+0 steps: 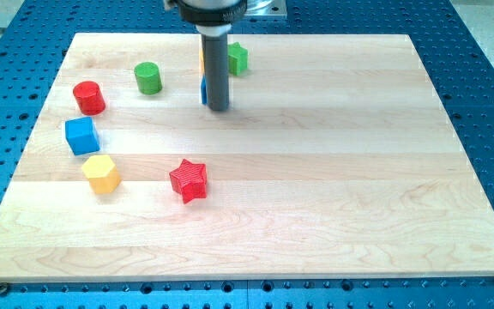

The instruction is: Seperate the heart from the green star

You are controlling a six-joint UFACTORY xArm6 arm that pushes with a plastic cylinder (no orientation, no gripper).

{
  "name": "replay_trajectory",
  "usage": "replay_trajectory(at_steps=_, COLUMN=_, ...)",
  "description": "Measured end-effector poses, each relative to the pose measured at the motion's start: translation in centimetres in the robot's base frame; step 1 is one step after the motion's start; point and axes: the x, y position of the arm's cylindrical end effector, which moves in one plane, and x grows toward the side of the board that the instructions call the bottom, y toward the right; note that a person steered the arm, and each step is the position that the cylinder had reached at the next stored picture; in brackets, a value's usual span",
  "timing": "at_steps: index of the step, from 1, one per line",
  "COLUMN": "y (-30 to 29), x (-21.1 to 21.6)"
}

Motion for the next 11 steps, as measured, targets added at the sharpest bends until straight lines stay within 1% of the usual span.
replay_trajectory(at_steps=1, y=0.1, x=-1.7)
replay_trajectory(at_steps=2, y=-2.9, x=-2.5)
replay_trajectory(at_steps=3, y=-6.0, x=-4.7)
replay_trajectory(at_steps=4, y=-6.0, x=-3.6)
replay_trajectory(at_steps=5, y=-5.1, x=-2.0)
replay_trajectory(at_steps=6, y=1.6, x=-0.9)
replay_trajectory(at_steps=7, y=9.3, x=-4.2)
replay_trajectory(at_steps=8, y=9.3, x=-12.7)
replay_trajectory(at_steps=9, y=3.2, x=-15.3)
replay_trajectory(at_steps=10, y=-0.8, x=-8.9)
replay_trajectory(at_steps=11, y=-1.6, x=-4.7)
